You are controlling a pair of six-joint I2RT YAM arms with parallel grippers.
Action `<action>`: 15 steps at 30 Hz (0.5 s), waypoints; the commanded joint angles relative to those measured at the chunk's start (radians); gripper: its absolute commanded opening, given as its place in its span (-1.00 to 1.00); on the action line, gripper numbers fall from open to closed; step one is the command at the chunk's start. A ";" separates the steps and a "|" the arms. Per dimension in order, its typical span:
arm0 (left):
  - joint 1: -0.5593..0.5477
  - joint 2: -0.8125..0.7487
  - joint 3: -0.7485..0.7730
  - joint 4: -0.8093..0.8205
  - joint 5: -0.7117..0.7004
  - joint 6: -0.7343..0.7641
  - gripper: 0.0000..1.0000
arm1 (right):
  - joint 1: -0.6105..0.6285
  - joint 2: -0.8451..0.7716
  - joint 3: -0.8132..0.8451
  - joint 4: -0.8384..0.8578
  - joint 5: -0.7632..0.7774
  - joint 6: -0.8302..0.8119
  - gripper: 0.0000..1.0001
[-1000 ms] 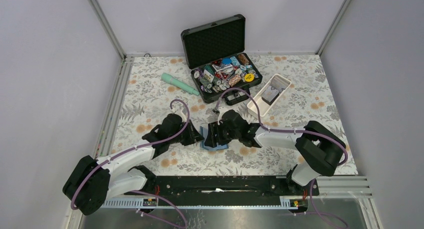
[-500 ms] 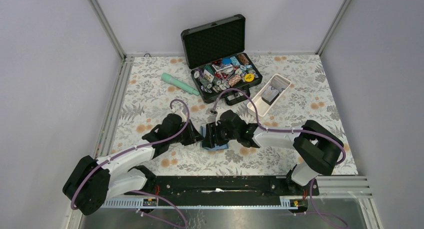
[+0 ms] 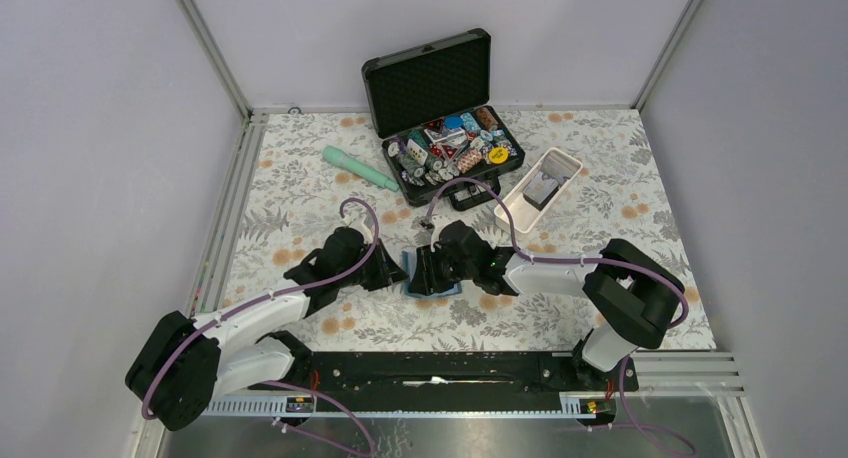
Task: Put the credit cards into the card holder
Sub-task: Turn over the card slot in the card holder.
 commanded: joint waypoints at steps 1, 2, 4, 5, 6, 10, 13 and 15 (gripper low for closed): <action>0.005 -0.015 0.016 0.042 0.008 0.000 -0.70 | 0.010 0.008 0.028 0.016 0.013 -0.005 -0.25; 0.005 -0.014 0.016 0.043 0.007 -0.001 -0.70 | 0.009 0.008 0.028 0.017 0.012 -0.004 -0.28; 0.005 -0.009 0.015 0.043 0.008 -0.001 -0.71 | 0.008 0.007 0.026 0.018 0.012 -0.002 -0.42; 0.005 -0.008 0.013 0.046 0.007 -0.002 -0.71 | 0.008 0.006 0.025 0.018 0.012 -0.001 -0.52; 0.005 -0.005 0.012 0.049 0.007 -0.002 -0.71 | 0.009 0.004 0.024 0.018 0.011 -0.001 -0.57; 0.005 0.001 0.008 0.056 0.008 -0.007 -0.75 | 0.010 -0.003 0.023 0.015 0.012 -0.002 -0.76; 0.005 0.004 0.004 0.062 0.006 -0.008 -0.84 | 0.008 -0.009 0.021 0.013 0.012 0.000 -0.94; 0.005 0.007 0.002 0.065 0.002 -0.008 -0.90 | 0.009 -0.014 0.021 0.012 0.010 0.001 -1.00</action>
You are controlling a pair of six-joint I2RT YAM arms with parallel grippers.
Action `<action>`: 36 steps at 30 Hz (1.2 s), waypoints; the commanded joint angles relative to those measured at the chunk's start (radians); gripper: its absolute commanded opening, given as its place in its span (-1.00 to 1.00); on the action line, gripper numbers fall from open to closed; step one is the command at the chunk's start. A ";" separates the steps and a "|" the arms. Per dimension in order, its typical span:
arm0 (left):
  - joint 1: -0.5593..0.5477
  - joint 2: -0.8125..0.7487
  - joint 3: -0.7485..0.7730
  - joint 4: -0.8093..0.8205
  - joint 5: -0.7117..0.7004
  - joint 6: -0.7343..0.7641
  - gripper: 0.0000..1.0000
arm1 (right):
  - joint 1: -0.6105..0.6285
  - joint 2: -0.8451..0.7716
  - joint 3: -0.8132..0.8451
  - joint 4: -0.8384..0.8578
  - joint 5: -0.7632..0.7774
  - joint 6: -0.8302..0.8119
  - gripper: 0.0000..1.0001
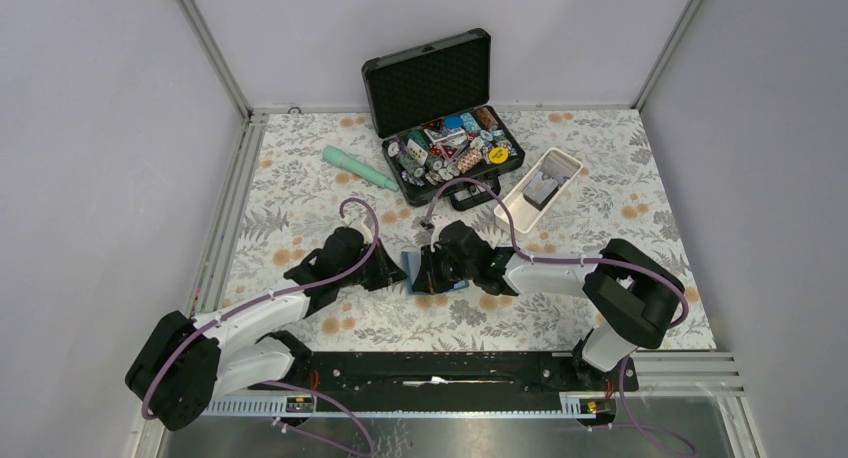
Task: Put the credit cards into the card holder
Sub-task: Turn over the card slot in the card holder.
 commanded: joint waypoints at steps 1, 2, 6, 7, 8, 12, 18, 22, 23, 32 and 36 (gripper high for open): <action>0.005 0.009 0.000 0.062 -0.001 -0.002 -0.93 | 0.008 -0.018 0.021 0.012 0.009 0.000 -1.00; 0.005 0.013 -0.001 0.061 -0.004 -0.003 -0.95 | 0.008 -0.021 0.021 0.011 0.009 0.001 -1.00; 0.005 0.030 -0.003 0.066 -0.009 -0.011 -1.00 | 0.008 -0.040 0.018 0.004 0.023 -0.002 -1.00; 0.005 0.032 -0.003 0.068 -0.009 -0.011 -1.00 | 0.008 -0.045 0.017 -0.001 0.030 -0.006 -1.00; 0.005 0.034 -0.003 0.069 -0.011 -0.013 -1.00 | 0.008 -0.050 0.017 -0.009 0.040 -0.008 -1.00; 0.005 0.027 -0.004 0.039 -0.057 -0.013 -1.00 | 0.008 -0.073 0.013 -0.035 0.077 -0.024 -1.00; 0.007 0.016 0.001 0.005 -0.076 0.004 -1.00 | 0.008 -0.087 0.014 -0.074 0.115 -0.059 -1.00; 0.006 0.015 0.004 0.020 -0.058 0.009 -0.92 | 0.009 -0.078 0.026 -0.088 0.125 -0.073 -0.63; 0.006 0.015 0.006 0.023 -0.056 0.009 -0.80 | 0.008 -0.075 0.028 -0.090 0.132 -0.074 -0.41; 0.008 0.038 -0.019 0.060 -0.052 -0.028 -0.20 | 0.009 -0.028 0.073 -0.142 0.206 -0.100 0.21; 0.009 0.042 -0.033 0.108 -0.031 -0.046 -0.12 | 0.009 -0.003 0.083 -0.144 0.213 -0.097 0.23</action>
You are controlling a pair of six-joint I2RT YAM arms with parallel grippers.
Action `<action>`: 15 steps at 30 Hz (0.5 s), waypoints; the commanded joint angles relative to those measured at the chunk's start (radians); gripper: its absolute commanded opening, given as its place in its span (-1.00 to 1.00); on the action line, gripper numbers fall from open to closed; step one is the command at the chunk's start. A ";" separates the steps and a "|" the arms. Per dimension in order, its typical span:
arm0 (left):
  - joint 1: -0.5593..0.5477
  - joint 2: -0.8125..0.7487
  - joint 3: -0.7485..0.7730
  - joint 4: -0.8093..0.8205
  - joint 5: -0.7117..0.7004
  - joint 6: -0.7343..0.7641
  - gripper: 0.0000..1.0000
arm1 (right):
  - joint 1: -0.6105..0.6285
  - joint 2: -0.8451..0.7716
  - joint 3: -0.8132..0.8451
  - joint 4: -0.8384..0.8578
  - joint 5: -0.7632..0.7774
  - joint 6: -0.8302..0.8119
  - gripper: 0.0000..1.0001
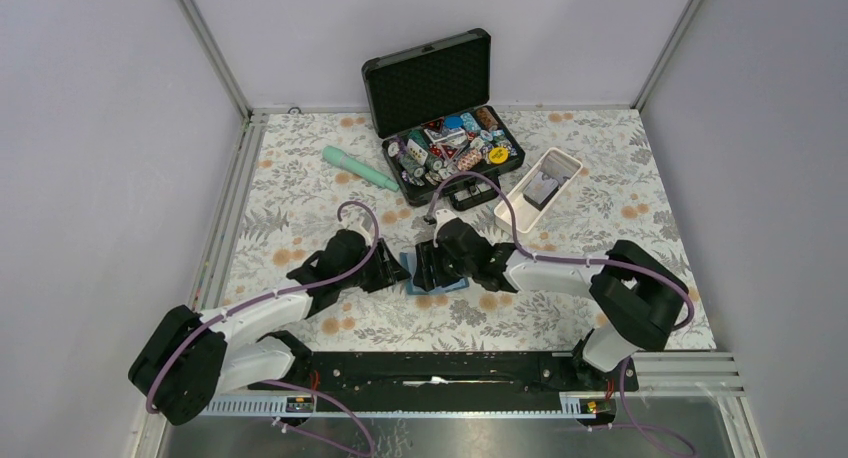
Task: Put the credit cards into the card holder
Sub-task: Turn over the card slot in the card holder.
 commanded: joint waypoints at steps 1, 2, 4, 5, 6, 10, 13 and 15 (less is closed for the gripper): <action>0.006 0.014 -0.014 0.092 0.019 -0.020 -0.11 | 0.008 0.033 0.047 -0.022 0.047 -0.019 0.24; 0.006 0.017 -0.014 0.098 0.022 -0.020 -0.11 | 0.008 0.041 0.051 -0.022 0.046 -0.018 0.24; 0.006 0.034 -0.014 0.112 0.031 -0.019 -0.12 | 0.008 0.054 0.057 -0.020 0.044 -0.011 0.24; 0.006 0.046 -0.015 0.123 0.037 -0.019 -0.13 | 0.008 0.059 0.059 -0.019 0.044 -0.008 0.25; 0.006 0.057 -0.016 0.137 0.045 -0.020 -0.14 | 0.008 0.063 0.061 -0.019 0.045 -0.007 0.26; 0.006 0.088 -0.030 0.205 0.077 -0.037 -0.23 | 0.008 0.079 0.066 -0.020 0.050 -0.007 0.27; 0.006 0.104 -0.034 0.237 0.095 -0.039 -0.41 | 0.008 0.094 0.072 -0.020 0.044 -0.006 0.27; 0.006 0.111 -0.035 0.252 0.103 -0.042 -0.60 | 0.008 0.105 0.075 -0.020 0.038 -0.006 0.27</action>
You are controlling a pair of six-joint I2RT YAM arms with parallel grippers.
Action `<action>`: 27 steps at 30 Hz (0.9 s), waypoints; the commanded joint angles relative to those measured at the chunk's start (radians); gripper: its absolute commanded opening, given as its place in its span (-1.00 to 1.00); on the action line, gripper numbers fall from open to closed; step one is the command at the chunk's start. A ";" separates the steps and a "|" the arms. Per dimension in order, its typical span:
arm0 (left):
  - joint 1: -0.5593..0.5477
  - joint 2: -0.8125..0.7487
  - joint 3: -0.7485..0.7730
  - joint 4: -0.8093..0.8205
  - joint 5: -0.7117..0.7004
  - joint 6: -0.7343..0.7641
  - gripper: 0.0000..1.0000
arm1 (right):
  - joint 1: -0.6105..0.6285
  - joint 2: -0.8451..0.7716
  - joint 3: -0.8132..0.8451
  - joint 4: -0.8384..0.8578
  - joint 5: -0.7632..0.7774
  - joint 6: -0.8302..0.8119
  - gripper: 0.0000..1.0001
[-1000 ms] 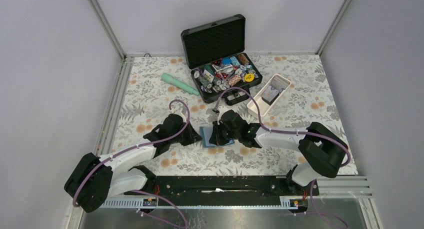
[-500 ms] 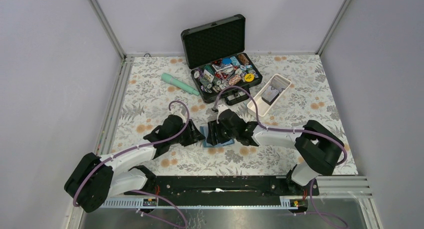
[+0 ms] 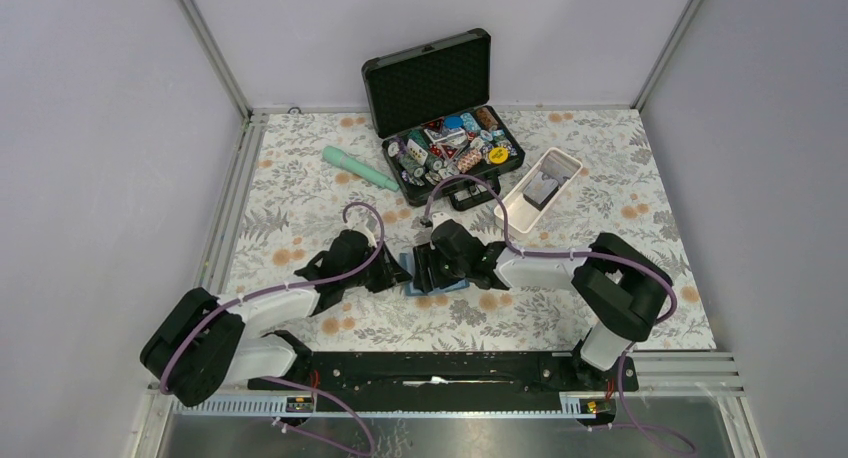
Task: Put the credit cards into the card holder
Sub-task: Turn over the card slot in the card holder.
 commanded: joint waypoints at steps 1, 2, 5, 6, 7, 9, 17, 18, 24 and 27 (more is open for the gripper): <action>0.003 0.014 -0.008 0.120 0.050 -0.011 -0.76 | 0.008 0.024 0.045 0.005 0.016 -0.005 0.27; 0.003 0.015 -0.009 0.126 0.052 -0.010 -0.83 | 0.008 0.027 0.045 0.005 0.016 -0.003 0.26; 0.003 0.021 -0.017 0.147 0.060 -0.010 -1.00 | 0.008 0.037 0.045 0.005 0.019 -0.001 0.21; 0.003 0.023 -0.020 0.154 0.060 -0.011 -1.00 | 0.008 0.041 0.042 0.003 0.021 0.000 0.19; 0.003 0.025 -0.023 0.163 0.063 -0.013 -1.00 | 0.008 0.046 0.044 -0.001 0.027 0.002 0.15; 0.003 0.024 -0.030 0.172 0.067 -0.016 -1.00 | 0.008 0.054 0.046 -0.017 0.043 0.004 0.03; 0.003 -0.014 -0.031 0.136 0.042 -0.004 -1.00 | 0.008 0.051 0.051 -0.073 0.128 0.008 -0.34; 0.003 -0.016 -0.030 0.131 0.040 -0.002 -1.00 | 0.008 0.049 0.050 -0.078 0.139 0.008 -0.35; 0.005 -0.022 -0.033 0.124 0.036 -0.002 -1.00 | 0.008 0.042 0.048 -0.095 0.174 0.014 -0.74; 0.007 -0.055 -0.026 0.101 0.034 -0.001 -1.00 | 0.008 0.037 0.052 -0.106 0.188 0.024 -0.87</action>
